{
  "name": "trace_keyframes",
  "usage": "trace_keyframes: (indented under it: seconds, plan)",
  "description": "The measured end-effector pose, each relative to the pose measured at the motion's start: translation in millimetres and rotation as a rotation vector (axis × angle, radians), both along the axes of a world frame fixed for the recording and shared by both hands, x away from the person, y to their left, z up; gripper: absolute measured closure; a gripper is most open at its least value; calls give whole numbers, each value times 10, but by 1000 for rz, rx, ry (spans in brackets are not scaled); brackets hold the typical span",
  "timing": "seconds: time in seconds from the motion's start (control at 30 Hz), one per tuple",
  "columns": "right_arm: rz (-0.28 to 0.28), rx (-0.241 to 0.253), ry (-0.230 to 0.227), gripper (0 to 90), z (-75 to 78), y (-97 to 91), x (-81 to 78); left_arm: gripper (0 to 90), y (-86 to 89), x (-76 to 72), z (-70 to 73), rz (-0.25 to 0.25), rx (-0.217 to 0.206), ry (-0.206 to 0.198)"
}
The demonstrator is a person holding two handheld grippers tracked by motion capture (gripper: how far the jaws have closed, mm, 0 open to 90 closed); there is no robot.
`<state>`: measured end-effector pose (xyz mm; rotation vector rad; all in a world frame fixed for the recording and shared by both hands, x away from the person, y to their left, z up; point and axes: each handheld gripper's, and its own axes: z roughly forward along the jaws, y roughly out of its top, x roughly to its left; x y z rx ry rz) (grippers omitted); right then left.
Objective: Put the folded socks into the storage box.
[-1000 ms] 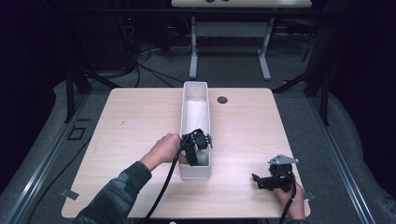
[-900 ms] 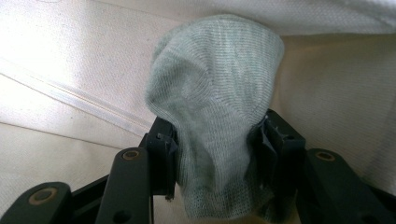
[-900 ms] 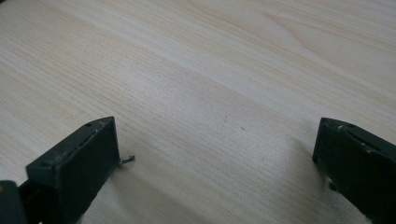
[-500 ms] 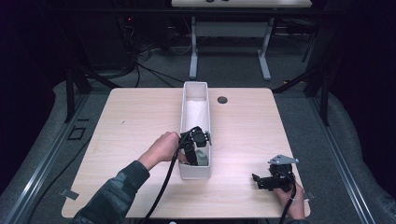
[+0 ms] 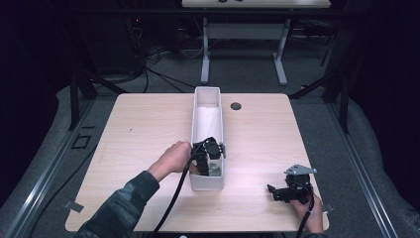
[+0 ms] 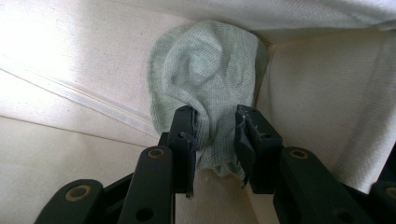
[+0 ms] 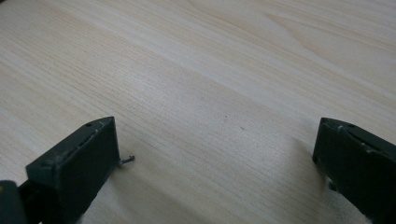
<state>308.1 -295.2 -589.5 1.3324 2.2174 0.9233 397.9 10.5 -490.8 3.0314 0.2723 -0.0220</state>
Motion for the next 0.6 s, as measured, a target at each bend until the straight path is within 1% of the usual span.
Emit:
trace_keyframes:
  seconds: [0.07,0.1,0.2,0.23,0.27,0.3,0.33,0.37,0.4,0.43,0.47,0.53,0.6]
  plan:
    - [1,-1,0,0,0,0,0,687,0,4,-1,1,-3,0]
    - [0,0,0,0,0,0,0,679,5,2,14,0,-9,-5]
    - [0,1,1,0,0,0,-1,653,16,4,42,-1,-17,-4]
    - [1,0,0,0,0,0,0,653,23,3,51,4,-23,-4]
    - [0,1,1,0,0,0,-1,633,29,4,66,7,-27,-9]
    - [-1,1,1,0,0,0,-1,563,38,8,85,17,-36,-7]
    - [-1,1,1,0,0,0,-1,563,44,13,95,23,-41,-7]
    - [1,0,0,0,0,0,0,449,62,18,120,41,-63,-14]
    - [1,0,0,0,0,0,0,391,62,18,120,41,-63,-14]
    - [0,0,0,0,0,0,0,346,72,18,137,46,-70,-27]
    - [0,0,0,0,0,0,0,346,83,15,150,53,-79,-34]
    - [1,0,0,0,0,0,0,298,108,12,180,63,-93,-51]
    - [0,0,0,0,0,0,0,241,145,17,215,77,-112,-58]
